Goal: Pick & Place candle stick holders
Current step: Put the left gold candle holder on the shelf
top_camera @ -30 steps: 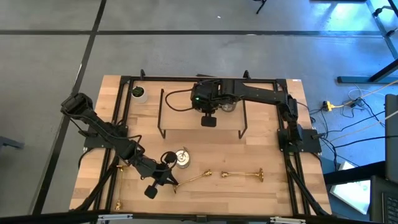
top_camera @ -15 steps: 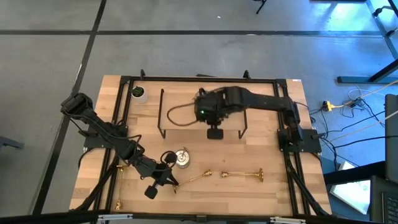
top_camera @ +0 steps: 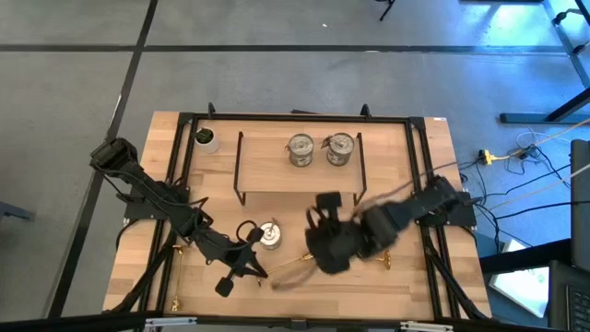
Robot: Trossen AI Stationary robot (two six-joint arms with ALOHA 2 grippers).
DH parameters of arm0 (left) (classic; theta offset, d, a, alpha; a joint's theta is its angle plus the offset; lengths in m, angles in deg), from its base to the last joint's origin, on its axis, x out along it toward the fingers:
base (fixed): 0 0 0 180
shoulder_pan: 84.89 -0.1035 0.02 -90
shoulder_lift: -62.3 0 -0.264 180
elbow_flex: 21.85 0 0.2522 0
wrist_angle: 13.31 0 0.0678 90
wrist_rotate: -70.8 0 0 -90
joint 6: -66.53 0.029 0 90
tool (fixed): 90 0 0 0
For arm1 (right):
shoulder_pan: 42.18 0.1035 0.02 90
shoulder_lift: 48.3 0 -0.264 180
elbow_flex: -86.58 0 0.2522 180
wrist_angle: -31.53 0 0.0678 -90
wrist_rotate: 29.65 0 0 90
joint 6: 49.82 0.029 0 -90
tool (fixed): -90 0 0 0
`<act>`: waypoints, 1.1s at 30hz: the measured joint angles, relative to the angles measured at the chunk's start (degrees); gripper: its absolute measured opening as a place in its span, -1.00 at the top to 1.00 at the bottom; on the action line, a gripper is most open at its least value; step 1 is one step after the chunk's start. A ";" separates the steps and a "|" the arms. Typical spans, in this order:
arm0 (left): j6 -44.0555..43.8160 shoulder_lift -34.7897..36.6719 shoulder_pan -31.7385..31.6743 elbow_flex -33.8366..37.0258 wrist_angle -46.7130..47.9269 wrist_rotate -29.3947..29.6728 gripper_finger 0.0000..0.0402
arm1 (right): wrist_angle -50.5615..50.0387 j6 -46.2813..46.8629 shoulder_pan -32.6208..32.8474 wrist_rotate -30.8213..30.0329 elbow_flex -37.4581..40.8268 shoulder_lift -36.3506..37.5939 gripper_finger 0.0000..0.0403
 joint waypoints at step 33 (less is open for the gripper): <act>-21.89 -13.17 -2.32 -27.74 30.16 7.43 0.99 | 20.65 34.13 27.20 -28.96 42.39 5.04 0.99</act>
